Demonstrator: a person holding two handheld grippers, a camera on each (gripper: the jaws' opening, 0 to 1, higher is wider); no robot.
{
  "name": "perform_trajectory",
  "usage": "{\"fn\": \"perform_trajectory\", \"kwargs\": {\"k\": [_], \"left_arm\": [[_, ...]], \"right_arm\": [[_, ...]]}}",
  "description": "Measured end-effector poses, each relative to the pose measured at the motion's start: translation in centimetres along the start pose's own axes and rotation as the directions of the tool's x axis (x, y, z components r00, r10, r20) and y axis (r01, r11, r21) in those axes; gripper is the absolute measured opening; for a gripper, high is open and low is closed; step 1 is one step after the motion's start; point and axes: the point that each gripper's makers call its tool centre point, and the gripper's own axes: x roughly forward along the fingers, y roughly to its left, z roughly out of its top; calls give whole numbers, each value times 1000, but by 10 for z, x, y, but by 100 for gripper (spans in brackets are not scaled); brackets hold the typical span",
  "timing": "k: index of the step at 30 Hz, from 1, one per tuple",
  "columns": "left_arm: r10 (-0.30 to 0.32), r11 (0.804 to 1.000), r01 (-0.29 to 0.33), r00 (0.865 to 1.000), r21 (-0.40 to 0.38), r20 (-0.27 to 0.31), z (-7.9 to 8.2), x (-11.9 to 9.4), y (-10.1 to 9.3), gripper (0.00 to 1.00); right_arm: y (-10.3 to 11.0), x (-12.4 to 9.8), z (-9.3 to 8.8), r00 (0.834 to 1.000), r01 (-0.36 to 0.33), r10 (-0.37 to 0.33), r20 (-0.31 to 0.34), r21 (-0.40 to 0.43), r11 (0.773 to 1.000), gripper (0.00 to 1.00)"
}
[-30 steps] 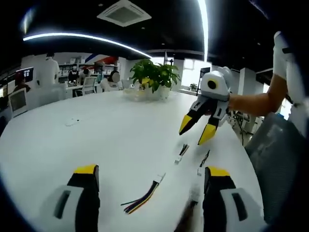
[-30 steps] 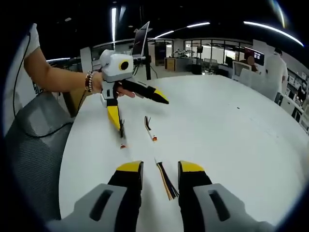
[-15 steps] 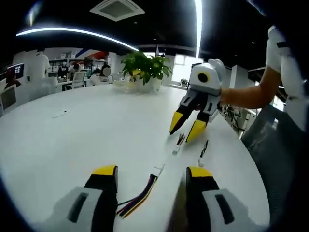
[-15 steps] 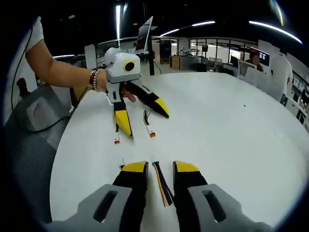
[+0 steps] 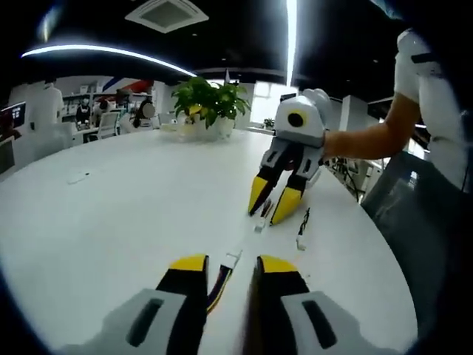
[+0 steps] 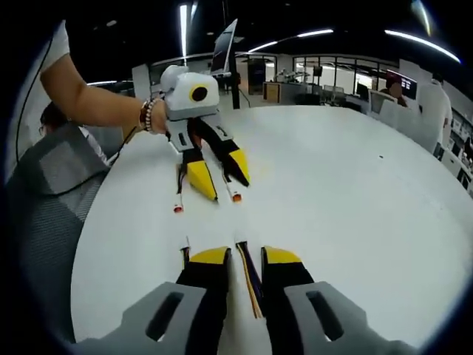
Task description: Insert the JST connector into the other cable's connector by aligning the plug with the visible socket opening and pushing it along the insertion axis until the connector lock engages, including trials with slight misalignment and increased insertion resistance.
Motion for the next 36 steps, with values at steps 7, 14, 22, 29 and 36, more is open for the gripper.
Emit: {"fn": "perform_trajectory", "kwargs": {"k": [7, 14, 22, 29, 36], "left_arm": [[-9, 1000, 9, 1000, -1, 2, -1, 0, -1, 11], [-41, 998, 40, 999, 43, 2, 0, 1, -15, 1], [-55, 996, 56, 998, 73, -16, 0, 0, -21, 0], [-77, 990, 83, 996, 115, -54, -2, -1, -27, 0], [-107, 979, 122, 990, 167, -96, -1, -3, -40, 0]], "right_arm": [[-2, 0, 0, 1000, 15, -15, 19, 6, 1000, 10], [-5, -1, -1, 999, 21, -21, 32, -3, 1000, 4], [-5, -2, -1, 999, 19, -19, 36, -2, 1000, 2], [3, -5, -1, 1000, -10, 12, 23, -81, 997, 1], [18, -13, 7, 997, -74, 75, 1, -134, 988, 0]]}}
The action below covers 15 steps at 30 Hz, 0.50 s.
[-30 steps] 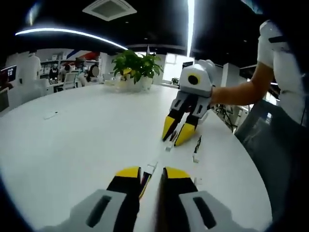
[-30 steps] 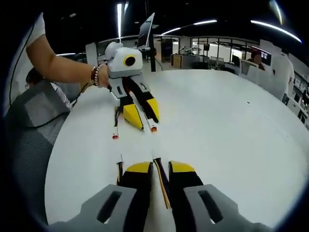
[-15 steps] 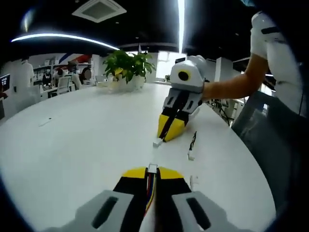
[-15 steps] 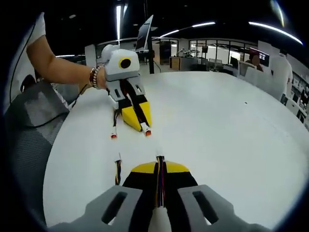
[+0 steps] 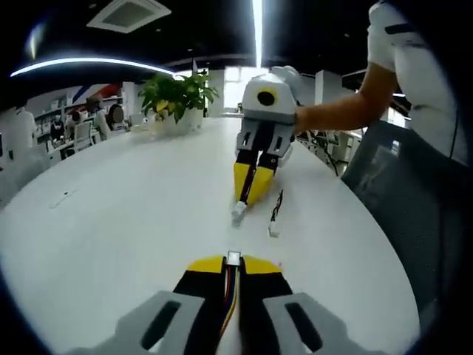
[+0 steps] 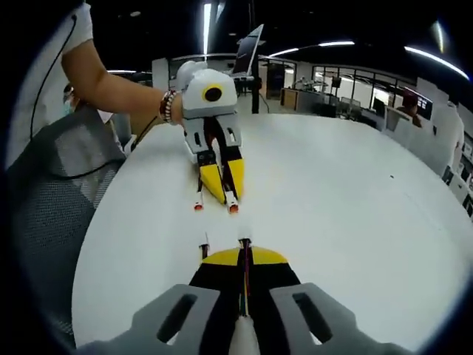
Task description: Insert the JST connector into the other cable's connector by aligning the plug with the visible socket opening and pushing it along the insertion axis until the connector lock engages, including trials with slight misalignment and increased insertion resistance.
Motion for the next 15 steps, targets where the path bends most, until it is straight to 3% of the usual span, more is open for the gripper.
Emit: {"fn": "perform_trajectory", "kwargs": {"k": [15], "left_arm": [[-13, 996, 16, 999, 83, -35, 12, -2, -16, 0]], "right_arm": [[25, 4, 17, 997, -58, 55, -50, -65, 996, 0]]}}
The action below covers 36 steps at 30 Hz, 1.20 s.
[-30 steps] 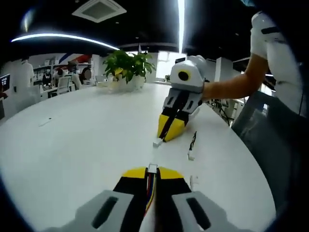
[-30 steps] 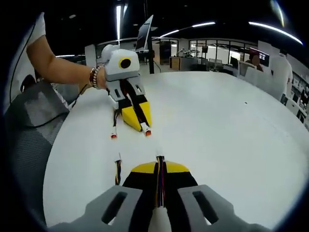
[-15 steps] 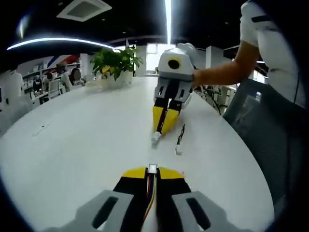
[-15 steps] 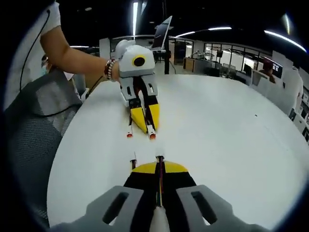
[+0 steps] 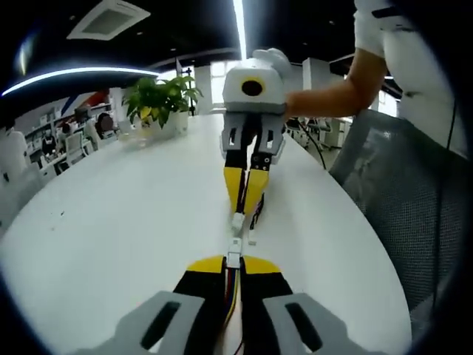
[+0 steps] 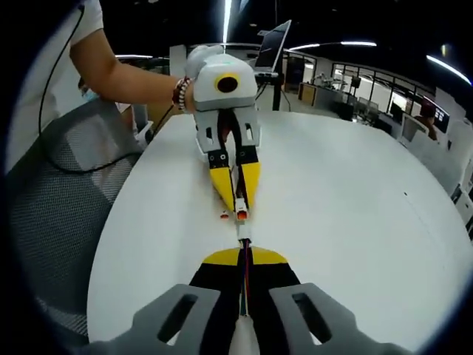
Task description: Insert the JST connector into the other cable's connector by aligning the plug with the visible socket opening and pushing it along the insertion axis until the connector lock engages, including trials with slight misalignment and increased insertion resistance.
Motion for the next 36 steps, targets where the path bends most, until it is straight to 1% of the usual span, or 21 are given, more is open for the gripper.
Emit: {"fn": "perform_trajectory", "kwargs": {"k": [7, 10, 12, 15, 17, 18, 19, 20, 21, 23, 25, 27, 32, 34, 36], "left_arm": [[-5, 1000, 5, 1000, -2, 0, 0, 2, -1, 0], [-13, 1000, 13, 1000, 7, -7, -1, 4, -4, 0], [-19, 1000, 19, 1000, 4, 7, 2, 6, -6, 0], [-23, 1000, 23, 1000, 14, 11, 4, 7, -7, 0], [-23, 1000, 23, 1000, 19, -6, 0, 8, -7, 0], [-18, 1000, 19, 999, 20, -30, -6, 7, -5, 1], [-14, 1000, 15, 999, 16, -44, -10, 7, -4, 1], [-11, 1000, 12, 1000, 14, -25, -7, 5, -4, 1], [8, 1000, -8, 1000, -7, -27, -8, 3, 0, 1], [27, 1000, -28, 999, -6, -39, -10, 3, 4, 2], [26, 999, -26, 999, -24, -27, -9, 2, 4, 3], [23, 999, -25, 999, -35, -31, -10, 2, 3, 3], [3, 999, -5, 999, -33, -47, -14, 5, -2, 3], [5, 1000, -6, 998, -16, -56, -16, 6, -2, 3], [3, 1000, -4, 998, -16, -57, -16, 6, -2, 2]], "right_arm": [[3, 6, 2, 1000, -19, 19, -11, -3, 1000, 0], [3, 9, -2, 999, -31, 31, -27, 2, 1000, 0], [6, 10, -3, 998, -46, 46, -31, 14, 999, 0], [6, 12, -3, 998, -56, 56, -39, 18, 998, 0], [5, 14, -6, 997, -58, 59, -52, 14, 998, 0], [4, 14, -7, 997, -56, 56, -55, 14, 998, 0], [2, 15, -8, 997, -52, 53, -57, 18, 998, 0], [-1, 14, -9, 997, -46, 48, -58, 27, 999, 0], [-3, 14, -10, 997, -45, 47, -59, 33, 998, 0], [-4, 15, -12, 997, -53, 56, -62, 43, 998, 0], [-5, 17, -14, 996, -56, 59, -71, 40, 998, 0], [-5, 19, -14, 995, -63, 66, -73, 40, 997, 0], [-6, 21, -15, 994, -69, 72, -79, 39, 997, 0], [-7, 21, -15, 994, -69, 73, -77, 44, 997, 0], [-8, 20, -16, 995, -65, 69, -77, 51, 997, 0]]}}
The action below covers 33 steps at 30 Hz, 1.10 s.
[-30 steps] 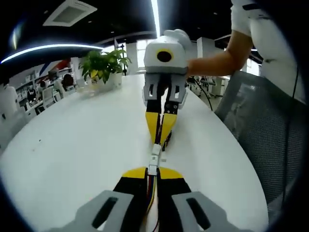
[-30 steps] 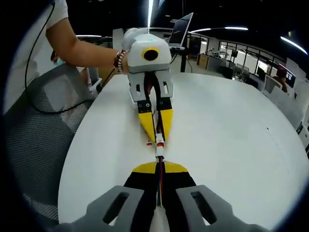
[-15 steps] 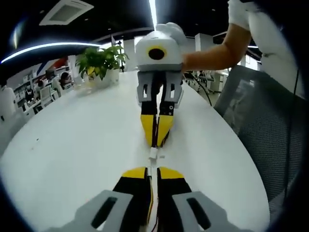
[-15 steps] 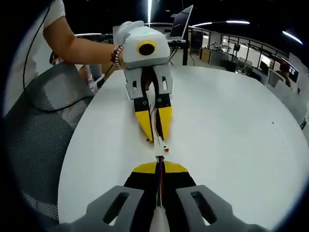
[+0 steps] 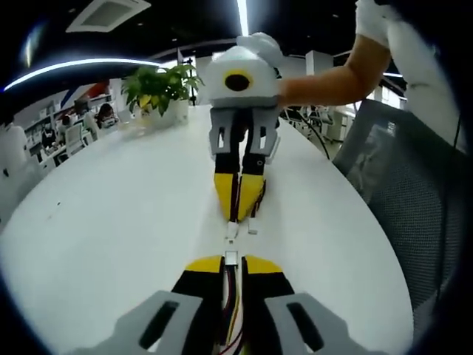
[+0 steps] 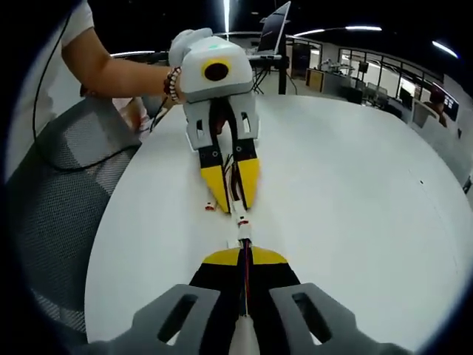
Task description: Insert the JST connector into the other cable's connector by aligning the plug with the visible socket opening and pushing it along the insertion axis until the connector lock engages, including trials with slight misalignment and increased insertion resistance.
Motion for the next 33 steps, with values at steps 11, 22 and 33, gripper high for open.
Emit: {"fn": "perform_trajectory", "kwargs": {"k": [11, 22, 33], "left_arm": [[-9, 997, 9, 1000, 75, 0, 0, 2, -3, 0], [-18, 992, 17, 1000, 128, 6, 2, 3, -2, 0], [-32, 987, 32, 999, 155, -4, 1, 2, -4, 0]], "right_arm": [[8, 3, 0, 999, -46, 46, 3, 17, 999, 0], [7, 4, 0, 992, -122, 121, 22, 83, 989, 0], [8, 6, 3, 974, -215, 220, -57, 91, 972, 0]]}}
